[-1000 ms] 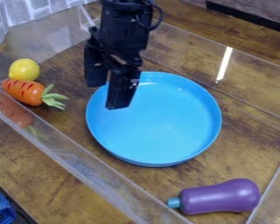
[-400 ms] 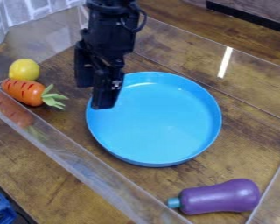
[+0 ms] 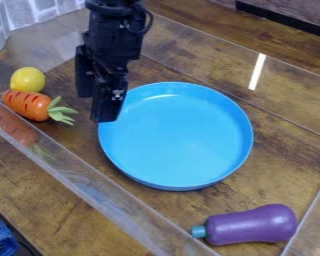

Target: Put the carrot on the blue tray

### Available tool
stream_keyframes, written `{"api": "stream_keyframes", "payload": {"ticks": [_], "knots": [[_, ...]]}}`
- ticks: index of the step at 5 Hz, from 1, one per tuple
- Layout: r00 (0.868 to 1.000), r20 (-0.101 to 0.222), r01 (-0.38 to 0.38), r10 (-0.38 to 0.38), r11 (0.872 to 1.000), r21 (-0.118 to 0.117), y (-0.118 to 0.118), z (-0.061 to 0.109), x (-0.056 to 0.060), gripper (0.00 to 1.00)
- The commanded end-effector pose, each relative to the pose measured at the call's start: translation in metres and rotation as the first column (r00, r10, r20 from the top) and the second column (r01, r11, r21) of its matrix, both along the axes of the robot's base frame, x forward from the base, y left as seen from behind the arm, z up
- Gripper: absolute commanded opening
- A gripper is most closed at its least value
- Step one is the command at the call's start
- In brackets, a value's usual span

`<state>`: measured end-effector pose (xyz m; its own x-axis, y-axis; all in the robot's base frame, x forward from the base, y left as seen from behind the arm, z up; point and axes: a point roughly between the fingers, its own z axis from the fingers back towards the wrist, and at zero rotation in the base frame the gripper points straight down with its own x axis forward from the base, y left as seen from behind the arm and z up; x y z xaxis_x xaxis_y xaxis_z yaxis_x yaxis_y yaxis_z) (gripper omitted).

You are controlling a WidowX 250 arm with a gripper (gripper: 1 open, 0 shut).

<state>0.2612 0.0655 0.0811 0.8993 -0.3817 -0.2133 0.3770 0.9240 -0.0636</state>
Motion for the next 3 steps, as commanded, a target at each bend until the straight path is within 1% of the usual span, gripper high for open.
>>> {"api": "stream_keyframes", "payload": {"ticks": [1,3], "knots": [[1.0,0.029,0.002,-0.003,1.0,0.01,0.015,0.007,-0.002,1.0],[0.999,0.032,0.009,-0.009,1.0,0.013,0.032,0.004,-0.006,1.0]]}}
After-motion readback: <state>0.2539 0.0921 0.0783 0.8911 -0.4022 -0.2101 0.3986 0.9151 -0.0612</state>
